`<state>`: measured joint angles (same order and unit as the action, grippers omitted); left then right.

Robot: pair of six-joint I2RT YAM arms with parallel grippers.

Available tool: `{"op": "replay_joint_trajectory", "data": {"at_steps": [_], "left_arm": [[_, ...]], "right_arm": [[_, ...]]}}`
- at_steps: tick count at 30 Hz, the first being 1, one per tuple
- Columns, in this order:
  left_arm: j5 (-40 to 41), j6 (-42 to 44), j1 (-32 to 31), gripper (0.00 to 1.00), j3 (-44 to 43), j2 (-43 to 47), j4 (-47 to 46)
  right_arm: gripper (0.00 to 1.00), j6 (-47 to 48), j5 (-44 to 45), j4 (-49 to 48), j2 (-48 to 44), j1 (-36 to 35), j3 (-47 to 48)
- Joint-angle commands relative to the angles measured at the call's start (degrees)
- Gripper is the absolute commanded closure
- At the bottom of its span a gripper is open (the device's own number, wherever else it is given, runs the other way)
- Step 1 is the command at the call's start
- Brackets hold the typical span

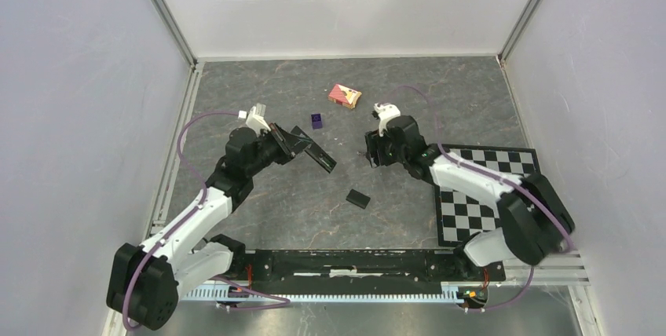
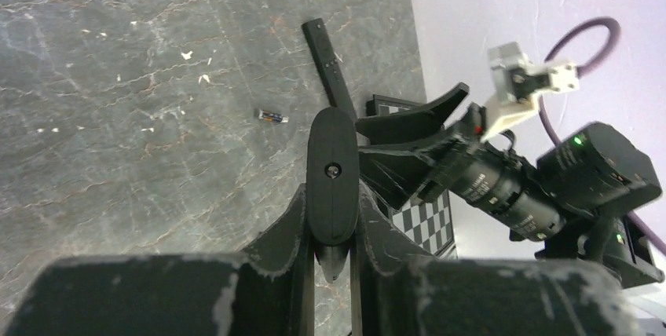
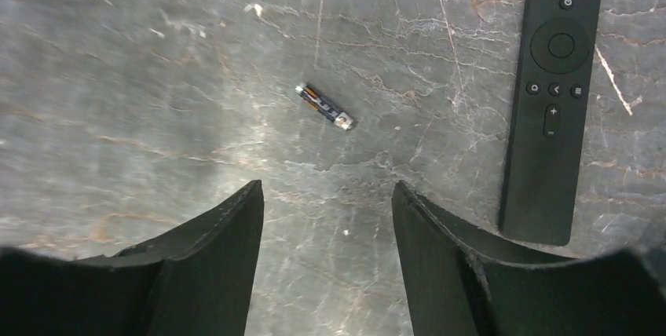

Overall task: Load the batteries into the remote control
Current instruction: Pick up the battery from the center of the board.

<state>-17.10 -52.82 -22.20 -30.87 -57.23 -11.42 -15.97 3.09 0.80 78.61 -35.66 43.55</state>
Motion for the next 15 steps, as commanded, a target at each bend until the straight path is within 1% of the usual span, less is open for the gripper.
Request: {"op": "replay_joint_trajectory", "data": {"at_steps": [1, 3, 5, 6, 7, 10, 15], "left_arm": [[2.7, 4.6, 0.5, 0.98, -1.6, 2.3, 3.5], [2.5, 5.1, 0.5, 0.98, -2.0, 2.5, 4.4], [1.9, 5.4, 0.6, 0.98, -2.3, 2.8, 4.8], [1.6, 5.6, 0.7, 0.98, -2.4, 3.0, 5.1], [1.2, 5.9, 0.7, 0.98, -2.6, 3.1, 5.6], [0.2, 6.7, 0.9, 0.98, -3.3, 3.5, 6.6], [-1.4, 7.2, 1.2, 0.98, -4.2, 3.3, 6.7]], "right_arm": [[0.35, 12.2, 0.8, 2.6, 6.7, 0.1, 7.5], [0.35, 19.8, -1.5, 2.9, 9.6, 0.1, 9.6], [0.35, 24.9, -2.7, 4.7, 12.6, 0.3, 12.2], [0.34, 26.3, -3.7, 5.4, 14.0, 0.6, 13.4], [0.35, 27.4, -6.6, 7.0, 15.8, 1.1, 15.1], [0.35, 28.7, -11.2, 10.0, 20.3, 1.8, 18.8], [0.37, 33.2, -13.3, 12.8, 24.2, 1.9, 21.4]]}}
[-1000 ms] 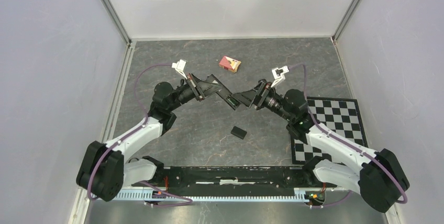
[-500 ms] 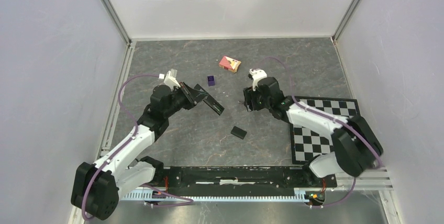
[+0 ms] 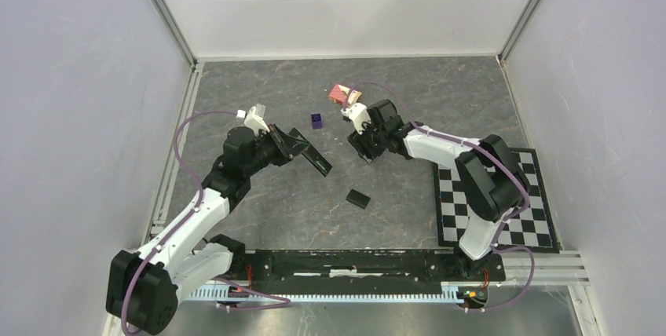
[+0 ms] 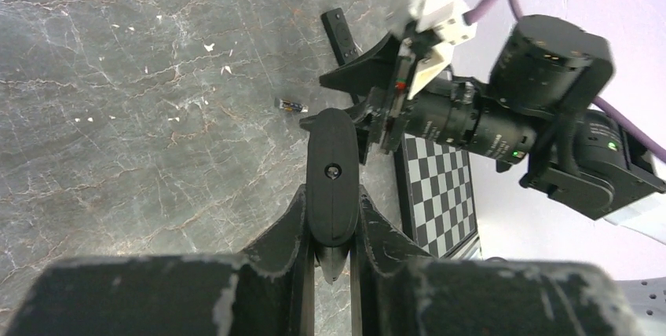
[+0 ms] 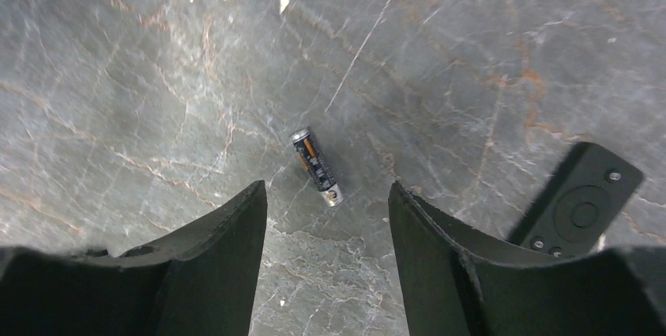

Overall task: Load the batteries into the remote control
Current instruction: Pick up the battery from the center of the board.

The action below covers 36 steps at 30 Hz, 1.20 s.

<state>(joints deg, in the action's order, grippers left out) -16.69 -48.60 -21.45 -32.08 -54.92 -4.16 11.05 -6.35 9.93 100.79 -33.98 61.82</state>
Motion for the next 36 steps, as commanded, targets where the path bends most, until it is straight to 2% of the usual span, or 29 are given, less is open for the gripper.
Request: {"op": "replay_joint_trajectory", "data": {"at_steps": [1, 8, 15, 19, 25, 31, 36], "left_arm": [[-1.9, 3.0, 0.4, 0.98, -3.1, 0.8, -0.6], [-2.5, 3.0, 0.6, 0.98, -3.3, -0.1, -0.9], [-3.1, 2.6, 0.7, 0.98, -3.6, -1.2, -1.7], [-3.2, 2.4, 0.8, 0.98, -3.5, -1.2, -1.8], [-2.8, 2.2, 0.7, 0.98, -3.0, -1.1, -2.1], [-1.5, 0.8, 0.8, 0.98, 0.0, -0.3, -7.3], [-1.4, -0.3, 0.7, 0.98, 1.6, -1.7, -10.0]], "right_arm": [[0.39, 7.0, -3.9, 4.6, 3.0, 0.3, 4.0], [0.61, 7.7, -5.6, 7.3, 6.9, 0.4, 7.1], [0.71, 7.3, -6.1, 9.9, 9.8, 1.7, 8.8], [0.81, 6.7, -5.7, 12.2, 11.4, 2.2, 10.2], [0.99, 4.7, -0.9, 6.4, 8.1, 2.2, 6.1], [1.0, 0.2, -2.9, -2.6, -1.3, 2.2, -1.3], [1.0, -4.0, -9.1, -5.6, -9.2, 2.1, -4.8]]}}
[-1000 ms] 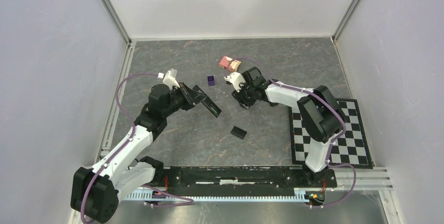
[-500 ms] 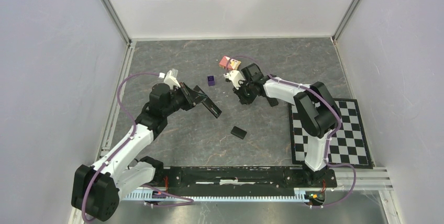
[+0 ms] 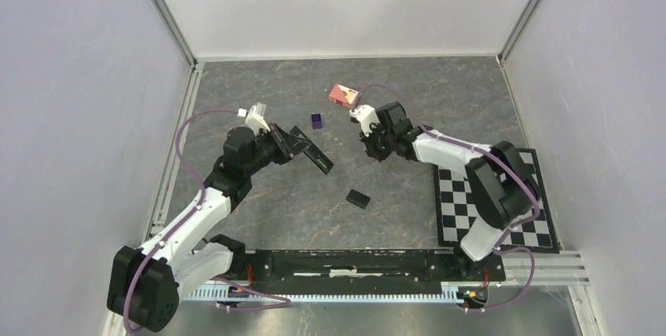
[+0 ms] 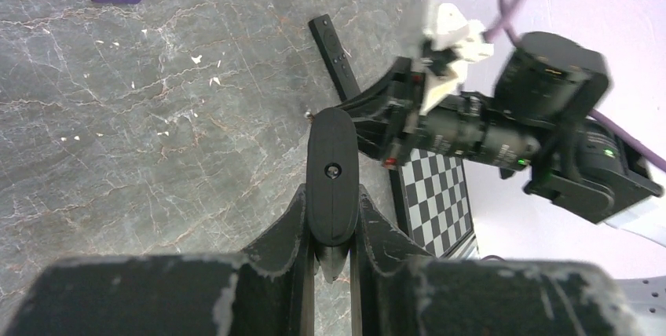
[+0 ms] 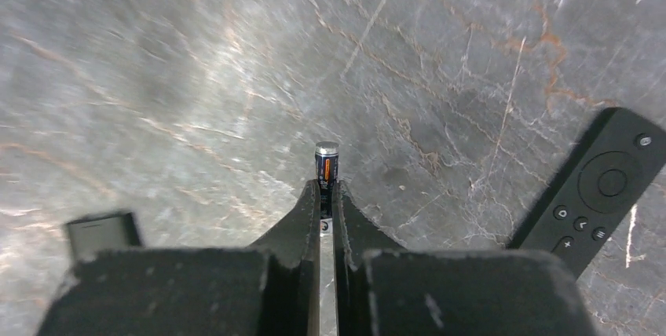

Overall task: Load the batteries into the remote control
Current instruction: Pick up the battery from the center of the board, then load the battery into the remote control.

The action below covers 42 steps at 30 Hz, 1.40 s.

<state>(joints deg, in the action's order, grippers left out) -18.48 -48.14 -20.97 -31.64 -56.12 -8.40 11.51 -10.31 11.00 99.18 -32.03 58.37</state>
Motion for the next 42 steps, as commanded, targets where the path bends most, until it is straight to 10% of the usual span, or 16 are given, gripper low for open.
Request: {"op": "replay_joint_trajectory", "data": {"at_steps": [1, 12, 42], "left_arm": [[0.6, -1.0, 0.2, 0.98, 1.7, -0.7, -6.1], [-5.6, -5.8, 0.3, 0.98, 3.6, -4.8, -16.5], [-13.0, -13.4, 0.3, 0.98, 2.0, -8.5, -21.9]], "right_arm": [[1.0, -5.1, -7.3, -7.2, -9.1, 0.1, -2.1], [1.0, -21.7, -8.2, -4.0, -19.4, -9.3, 0.2], [0.97, -13.9, 0.7, 10.5, -17.9, -17.7, 8.4]]}}
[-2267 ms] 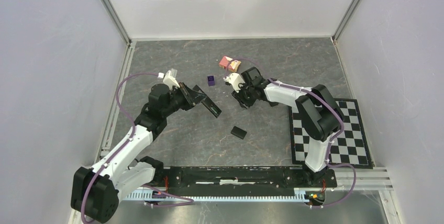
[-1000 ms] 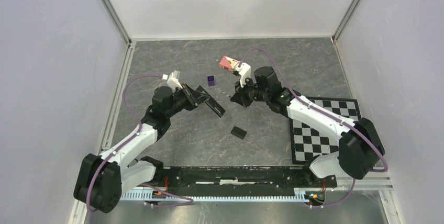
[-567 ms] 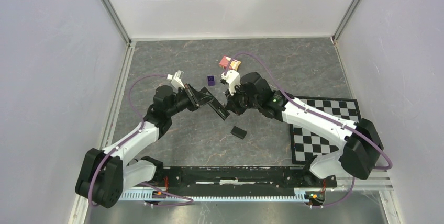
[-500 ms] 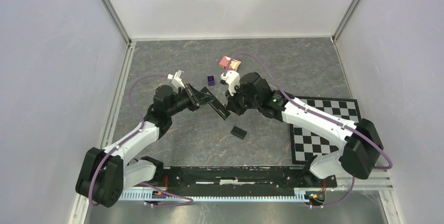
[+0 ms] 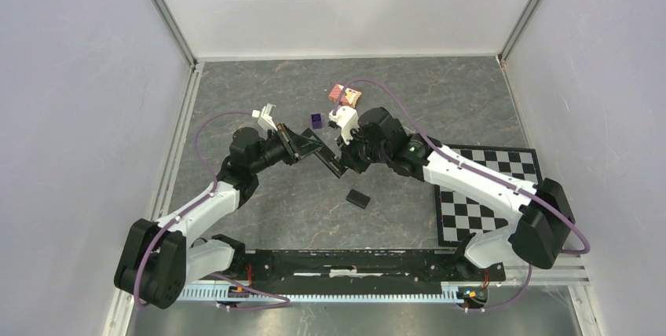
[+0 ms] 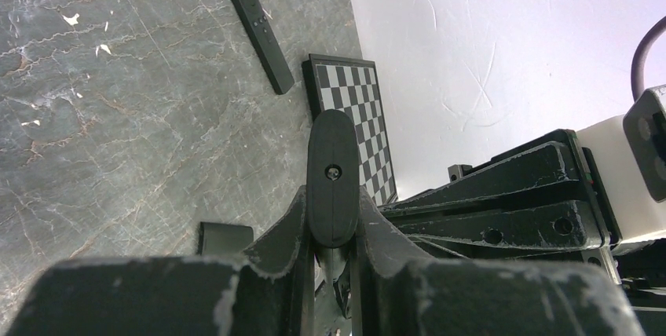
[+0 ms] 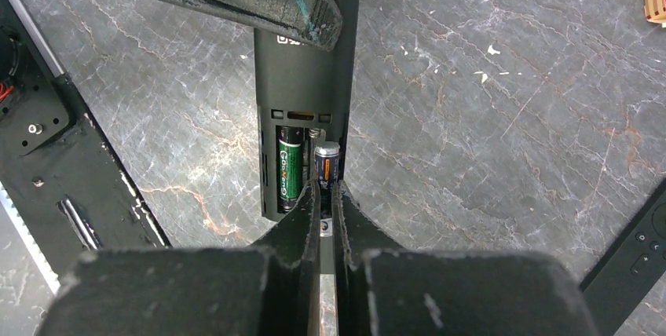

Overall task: Load the batteries into the remote control
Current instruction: Load the battery into the remote control.

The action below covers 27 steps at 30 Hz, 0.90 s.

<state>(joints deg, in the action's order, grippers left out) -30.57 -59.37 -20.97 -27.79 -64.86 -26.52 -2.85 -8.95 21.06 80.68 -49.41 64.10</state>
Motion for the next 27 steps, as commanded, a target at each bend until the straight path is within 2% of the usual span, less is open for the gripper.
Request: {"op": "replay_joint_trajectory", "data": {"at_steps": [1, 16, 22, 27], "left_arm": [[-0.9, -2.3, 0.3, 0.98, -1.8, 0.2, -3.9], [-1.7, -6.9, 0.2, 0.98, -2.4, -1.5, -5.4], [-2.1, -7.5, 0.2, 0.98, -2.6, -1.2, -5.7], [-2.0, -7.8, 0.2, 0.98, -2.5, -1.4, -5.7]], "right_arm": [[0.97, 0.5, -0.6, 0.4, 0.8, -0.3, 2.6], [0.95, 0.8, -2.5, 1.0, 1.6, -0.4, 3.0], [0.84, 0.6, 0.0, 3.4, 3.1, -0.3, 4.3], [0.81, 1.0, -1.2, 4.5, 3.3, -0.4, 4.6]]}}
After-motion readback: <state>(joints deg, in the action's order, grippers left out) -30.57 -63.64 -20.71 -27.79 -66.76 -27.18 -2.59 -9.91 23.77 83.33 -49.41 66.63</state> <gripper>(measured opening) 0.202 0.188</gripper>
